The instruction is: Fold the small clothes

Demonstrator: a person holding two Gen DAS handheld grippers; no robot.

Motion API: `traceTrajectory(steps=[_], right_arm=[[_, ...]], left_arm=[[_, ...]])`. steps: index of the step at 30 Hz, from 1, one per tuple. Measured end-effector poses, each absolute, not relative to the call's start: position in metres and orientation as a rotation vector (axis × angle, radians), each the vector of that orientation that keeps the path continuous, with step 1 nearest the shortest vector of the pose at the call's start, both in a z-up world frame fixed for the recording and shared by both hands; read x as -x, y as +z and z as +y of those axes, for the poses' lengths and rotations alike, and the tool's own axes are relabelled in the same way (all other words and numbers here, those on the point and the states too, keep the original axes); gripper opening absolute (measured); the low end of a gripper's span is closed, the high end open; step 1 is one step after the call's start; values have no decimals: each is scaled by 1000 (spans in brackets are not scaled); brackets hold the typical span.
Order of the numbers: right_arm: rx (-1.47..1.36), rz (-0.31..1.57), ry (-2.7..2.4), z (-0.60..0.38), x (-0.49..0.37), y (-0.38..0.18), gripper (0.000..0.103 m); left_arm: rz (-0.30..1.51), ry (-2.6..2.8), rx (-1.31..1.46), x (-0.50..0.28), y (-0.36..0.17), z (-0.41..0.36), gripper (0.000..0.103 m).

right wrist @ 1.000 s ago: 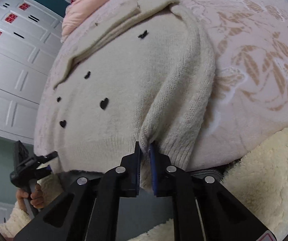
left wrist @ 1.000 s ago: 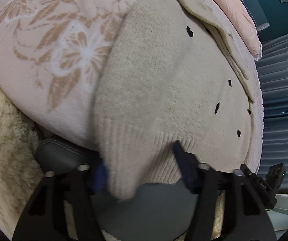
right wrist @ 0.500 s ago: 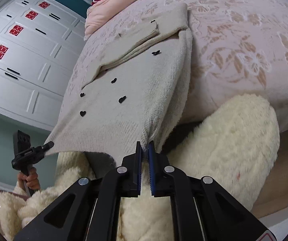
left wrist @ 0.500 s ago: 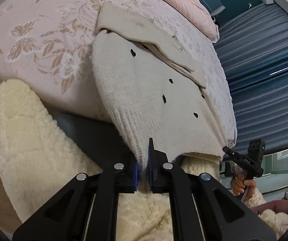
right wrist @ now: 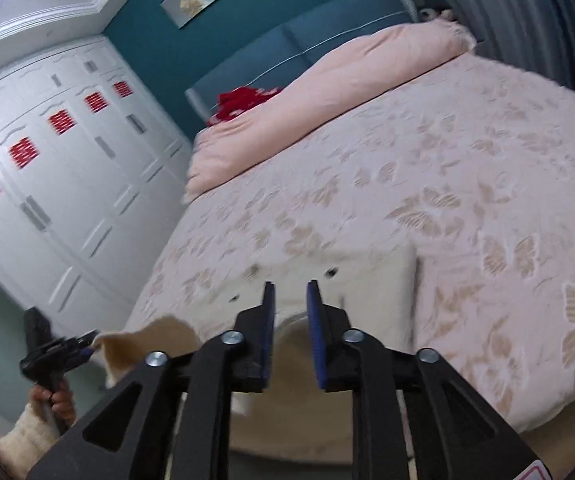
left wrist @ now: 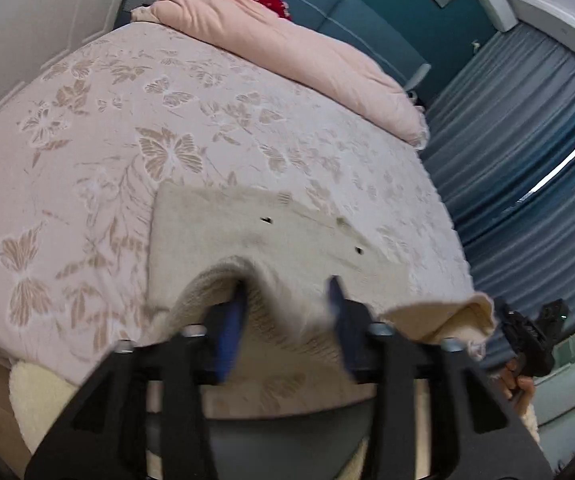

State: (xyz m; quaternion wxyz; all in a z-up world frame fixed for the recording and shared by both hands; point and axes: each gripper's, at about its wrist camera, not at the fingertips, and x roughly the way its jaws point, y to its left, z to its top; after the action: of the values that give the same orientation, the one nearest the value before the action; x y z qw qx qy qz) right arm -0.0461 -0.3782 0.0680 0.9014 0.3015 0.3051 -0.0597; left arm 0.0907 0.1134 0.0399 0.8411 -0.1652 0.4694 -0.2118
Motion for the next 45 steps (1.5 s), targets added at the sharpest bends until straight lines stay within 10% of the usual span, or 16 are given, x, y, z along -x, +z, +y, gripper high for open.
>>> traceTrajectory(steps=[3, 5, 20, 22, 26, 34, 42, 45], right_arm=[[-629, 591, -179, -368, 45, 56, 49], [-596, 609, -158, -357, 46, 44, 72], [-285, 1107, -50, -307, -77, -79, 71], [-263, 1148, -16, -303, -81, -94, 50], [-334, 1062, 42, -314, -71, -67, 7], [-502, 702, -73, -400, -70, 29, 7], [-606, 939, -205, -416, -109, -80, 16], [-546, 916, -208, -405, -108, -73, 59]], left_arm=[[982, -294, 292, -120, 20, 114, 81], [985, -273, 304, -124, 12, 119, 91], [1233, -390, 125, -172, -108, 73, 95], [1224, -412, 87, -173, -116, 68, 83], [1215, -475, 85, -177, -104, 79, 9], [1015, -455, 256, -215, -11, 113, 8], [1177, -252, 291, -266, -116, 107, 11], [1136, -293, 364, -246, -107, 118, 33]])
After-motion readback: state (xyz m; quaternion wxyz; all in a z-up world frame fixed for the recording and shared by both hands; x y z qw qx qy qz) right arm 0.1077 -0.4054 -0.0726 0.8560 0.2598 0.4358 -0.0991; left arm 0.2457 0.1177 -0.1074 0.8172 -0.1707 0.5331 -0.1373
